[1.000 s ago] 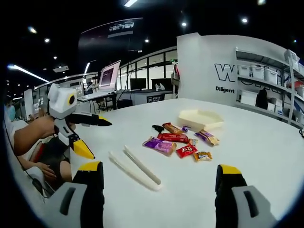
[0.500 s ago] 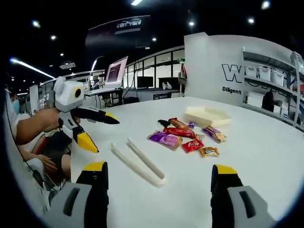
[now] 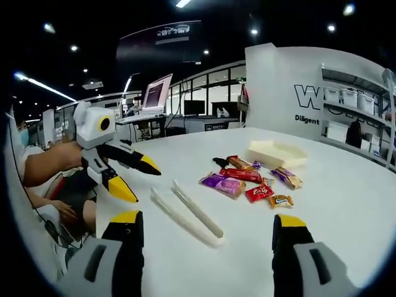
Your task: Place the target food into the container with the food tongs after gripping and lifting it, then release it inside without dropping or visibly crushing the food.
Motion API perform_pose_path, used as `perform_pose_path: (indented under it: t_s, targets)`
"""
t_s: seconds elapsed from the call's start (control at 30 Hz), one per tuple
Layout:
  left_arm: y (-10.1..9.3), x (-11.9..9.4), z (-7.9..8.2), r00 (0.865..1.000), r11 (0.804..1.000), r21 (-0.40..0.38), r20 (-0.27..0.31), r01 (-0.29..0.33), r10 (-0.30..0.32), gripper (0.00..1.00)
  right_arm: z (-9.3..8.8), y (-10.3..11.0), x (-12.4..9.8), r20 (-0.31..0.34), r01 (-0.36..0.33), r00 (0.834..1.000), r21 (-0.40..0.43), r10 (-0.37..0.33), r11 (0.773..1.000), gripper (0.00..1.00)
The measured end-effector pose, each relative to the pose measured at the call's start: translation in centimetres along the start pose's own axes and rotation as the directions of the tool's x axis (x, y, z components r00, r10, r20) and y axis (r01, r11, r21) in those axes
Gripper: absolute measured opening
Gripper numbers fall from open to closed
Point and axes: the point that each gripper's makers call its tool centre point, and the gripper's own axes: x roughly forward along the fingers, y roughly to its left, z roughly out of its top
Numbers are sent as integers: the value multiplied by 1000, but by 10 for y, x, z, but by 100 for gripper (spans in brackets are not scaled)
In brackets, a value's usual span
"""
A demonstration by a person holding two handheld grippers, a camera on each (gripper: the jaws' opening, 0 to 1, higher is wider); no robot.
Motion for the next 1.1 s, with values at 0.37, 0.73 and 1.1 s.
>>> perform_pose_path:
  t_s: [0.37, 0.73, 1.1]
  targets:
    - [-4, 1, -4, 999, 999, 25, -22, 35, -34, 38, -3, 3, 4, -14, -4, 1000, -30, 3, 1000, 73]
    - [-8, 4, -3, 998, 997, 30, -25, 64, -63, 29, -7, 7, 5, -26, -24, 999, -41, 23, 999, 69]
    - [-11, 11, -6, 994, 995, 4, -28, 102, -102, 25, -4, 9, 6, -11, -40, 999, -21, 40, 999, 67]
